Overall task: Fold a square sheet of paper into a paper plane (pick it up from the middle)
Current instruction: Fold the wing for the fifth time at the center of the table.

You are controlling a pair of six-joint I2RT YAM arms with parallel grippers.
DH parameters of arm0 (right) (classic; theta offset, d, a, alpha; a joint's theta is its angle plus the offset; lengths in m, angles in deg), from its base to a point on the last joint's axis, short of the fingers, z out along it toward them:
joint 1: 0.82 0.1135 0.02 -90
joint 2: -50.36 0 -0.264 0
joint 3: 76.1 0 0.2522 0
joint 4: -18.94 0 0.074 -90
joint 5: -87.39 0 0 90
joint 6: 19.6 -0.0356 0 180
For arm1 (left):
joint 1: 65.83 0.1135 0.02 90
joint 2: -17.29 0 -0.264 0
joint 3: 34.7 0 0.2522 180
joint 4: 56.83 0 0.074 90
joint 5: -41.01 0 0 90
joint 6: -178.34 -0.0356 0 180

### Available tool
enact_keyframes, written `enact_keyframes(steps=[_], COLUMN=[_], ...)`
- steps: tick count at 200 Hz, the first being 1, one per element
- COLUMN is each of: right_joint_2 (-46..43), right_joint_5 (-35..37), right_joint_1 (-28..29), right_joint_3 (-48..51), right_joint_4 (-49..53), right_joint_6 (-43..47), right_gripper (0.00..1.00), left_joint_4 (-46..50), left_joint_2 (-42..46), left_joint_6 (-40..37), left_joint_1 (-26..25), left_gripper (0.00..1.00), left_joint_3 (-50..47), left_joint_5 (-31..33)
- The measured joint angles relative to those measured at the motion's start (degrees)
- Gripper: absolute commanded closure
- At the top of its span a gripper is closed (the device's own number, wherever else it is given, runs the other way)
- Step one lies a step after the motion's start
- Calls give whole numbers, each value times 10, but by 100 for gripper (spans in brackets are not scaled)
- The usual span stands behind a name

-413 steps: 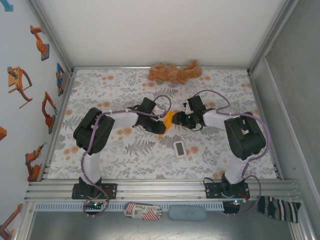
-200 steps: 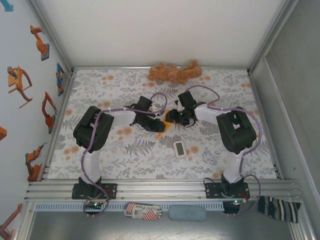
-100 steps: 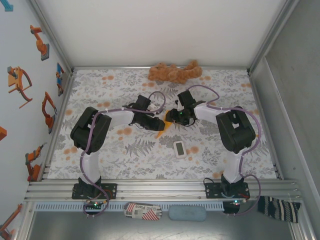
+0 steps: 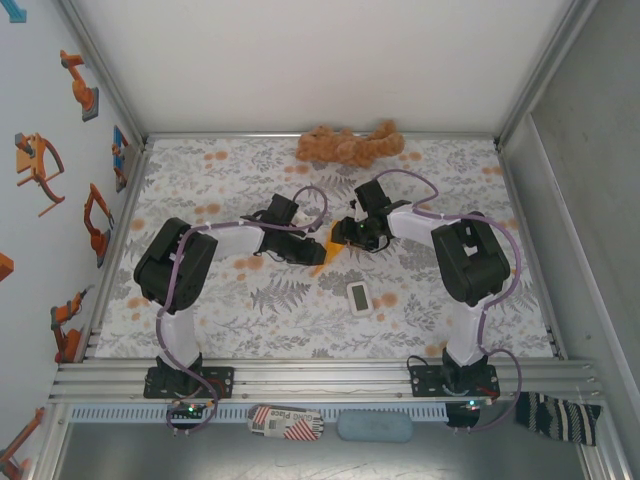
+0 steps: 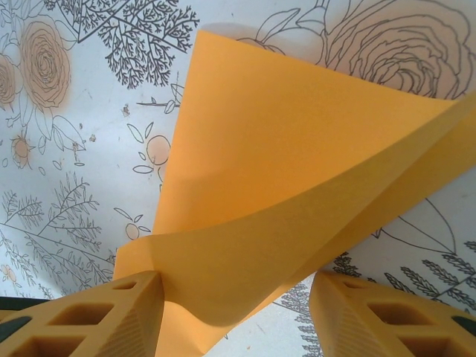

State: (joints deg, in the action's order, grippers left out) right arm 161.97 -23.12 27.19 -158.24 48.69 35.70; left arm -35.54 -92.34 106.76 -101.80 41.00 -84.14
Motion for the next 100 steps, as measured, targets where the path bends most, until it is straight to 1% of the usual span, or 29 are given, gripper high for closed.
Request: enact_keyframes(steps=[100], right_joint_2=[3], right_joint_5=[0], right_joint_1=[0], right_joint_3=[-6], right_joint_4=[7], right_joint_6=[0], right_gripper=[44], left_joint_4=[-1], left_joint_2=[-4], left_joint_6=[1], left_joint_1=[-1], left_gripper=[71], left_joint_3=[0], left_joint_5=[2])
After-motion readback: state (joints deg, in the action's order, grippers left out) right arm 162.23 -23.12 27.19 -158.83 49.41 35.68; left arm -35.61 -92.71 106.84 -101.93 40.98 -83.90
